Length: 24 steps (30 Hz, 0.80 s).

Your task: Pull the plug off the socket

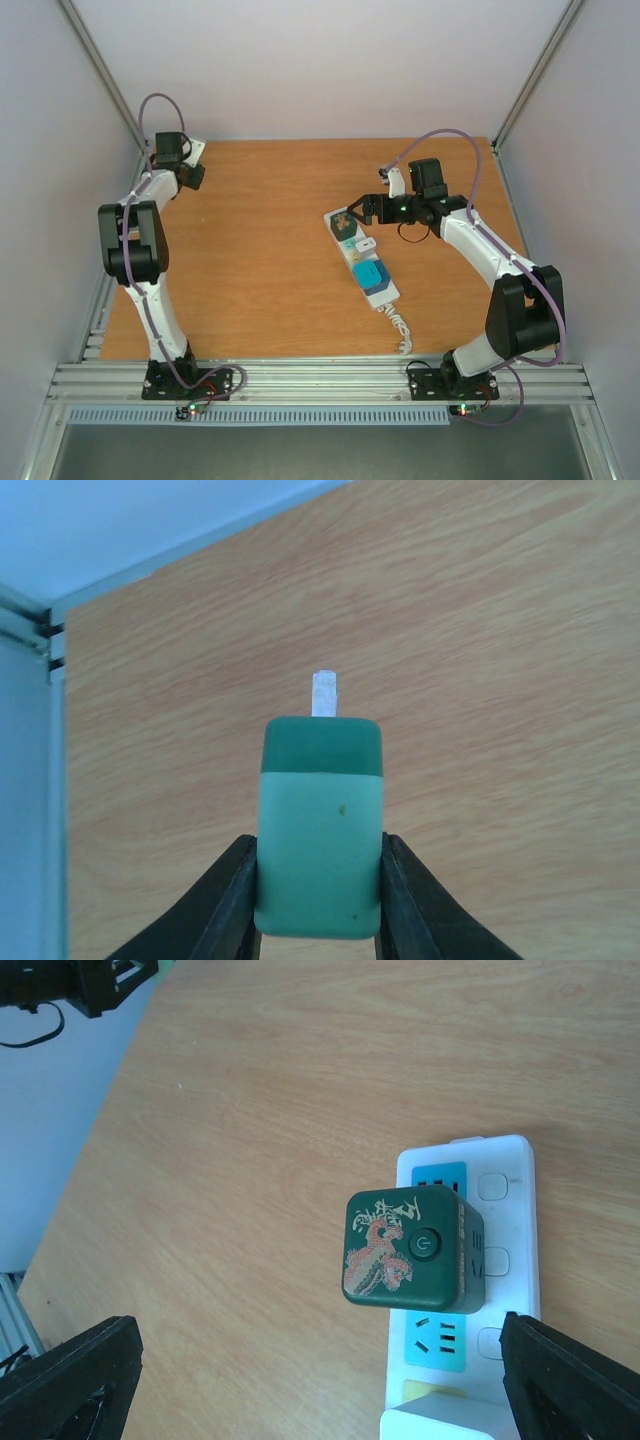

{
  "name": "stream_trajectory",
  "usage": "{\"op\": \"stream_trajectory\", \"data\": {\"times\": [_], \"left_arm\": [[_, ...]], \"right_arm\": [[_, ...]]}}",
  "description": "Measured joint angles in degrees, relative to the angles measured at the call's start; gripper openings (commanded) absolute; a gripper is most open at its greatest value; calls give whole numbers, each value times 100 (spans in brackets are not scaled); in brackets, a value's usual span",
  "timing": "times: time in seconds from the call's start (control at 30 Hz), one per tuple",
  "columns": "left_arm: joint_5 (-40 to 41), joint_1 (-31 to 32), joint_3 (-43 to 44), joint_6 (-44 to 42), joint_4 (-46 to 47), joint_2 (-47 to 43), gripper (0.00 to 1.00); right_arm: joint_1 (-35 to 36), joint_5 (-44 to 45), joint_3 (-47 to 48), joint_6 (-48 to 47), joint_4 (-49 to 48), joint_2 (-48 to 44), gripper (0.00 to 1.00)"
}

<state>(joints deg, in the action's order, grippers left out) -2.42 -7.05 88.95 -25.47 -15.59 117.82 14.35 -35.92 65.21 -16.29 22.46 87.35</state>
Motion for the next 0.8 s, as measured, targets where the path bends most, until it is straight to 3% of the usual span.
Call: {"op": "stream_trajectory", "data": {"times": [0.27, 0.53, 0.8], "left_arm": [[1287, 11, 229, -723, 378, 621, 20], [2068, 9, 315, -1384, 979, 1220, 21], [2398, 4, 317, -1722, 1392, 1375, 50]], "right_arm": [[0, -85, -31, -4, 11, 0, 99], [0, -105, -39, -4, 15, 0, 98], [0, -116, -68, -11, 35, 7, 99]]}}
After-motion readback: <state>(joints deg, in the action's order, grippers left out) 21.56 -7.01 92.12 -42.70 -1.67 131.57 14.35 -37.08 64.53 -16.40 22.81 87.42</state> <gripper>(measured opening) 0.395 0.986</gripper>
